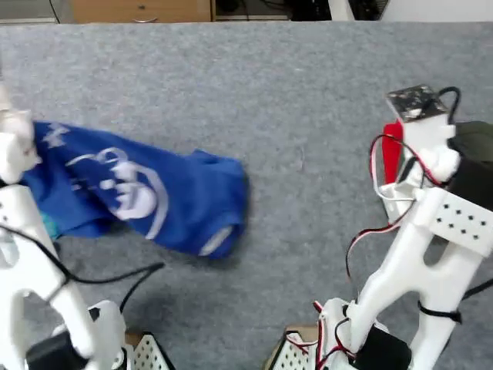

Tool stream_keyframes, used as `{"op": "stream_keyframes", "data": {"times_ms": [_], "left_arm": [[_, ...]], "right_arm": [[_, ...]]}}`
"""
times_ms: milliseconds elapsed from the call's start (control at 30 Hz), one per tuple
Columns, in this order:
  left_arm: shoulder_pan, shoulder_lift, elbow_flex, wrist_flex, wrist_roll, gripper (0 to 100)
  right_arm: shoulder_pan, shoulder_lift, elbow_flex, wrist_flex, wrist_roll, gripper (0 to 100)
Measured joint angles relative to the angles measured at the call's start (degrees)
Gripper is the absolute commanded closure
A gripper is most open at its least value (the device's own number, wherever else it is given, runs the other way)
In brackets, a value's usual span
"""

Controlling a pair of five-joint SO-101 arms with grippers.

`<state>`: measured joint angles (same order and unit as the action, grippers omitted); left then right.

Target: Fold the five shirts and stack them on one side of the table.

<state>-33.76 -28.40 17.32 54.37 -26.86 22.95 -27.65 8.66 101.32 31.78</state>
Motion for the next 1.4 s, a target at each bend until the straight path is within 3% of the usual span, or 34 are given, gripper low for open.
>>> {"op": "stream_keyframes", "data": {"times_ms": [67, 167, 333, 667, 933, 1067, 1233, 1400], "left_arm": [[-3.78, 3.25, 4.48, -7.65, -2.11, 98], [-7.82, 7.56, 6.07, -12.57, -4.48, 96], [-13.36, 10.90, 6.86, -14.07, -5.36, 79], [-18.20, 11.16, 7.82, -14.15, -7.91, 78], [-22.33, 8.44, 7.82, -2.90, -8.62, 78], [-22.95, 2.37, 7.82, 3.08, -8.62, 78], [-23.12, -5.63, 13.01, 4.48, -8.62, 78], [-24.53, -12.75, 19.87, 4.48, -8.62, 78]], "right_arm": [[-2.64, 0.00, 0.00, 0.00, 0.00, 96.4], [-7.30, 0.00, 0.00, 0.00, 0.00, 96.4], [-17.14, 0.00, 0.09, -0.62, 0.00, 96.3], [-34.55, 11.52, -3.16, -1.58, -2.46, 96.1], [-41.41, 32.09, -24.00, -1.32, -10.02, 95.9], [-44.04, 43.78, -35.52, -0.26, -12.40, 87.9], [-45.54, 56.18, -50.20, -0.18, -20.13, 76.5], [-48.35, 66.46, -63.65, -0.18, -25.14, 76.0]]}}
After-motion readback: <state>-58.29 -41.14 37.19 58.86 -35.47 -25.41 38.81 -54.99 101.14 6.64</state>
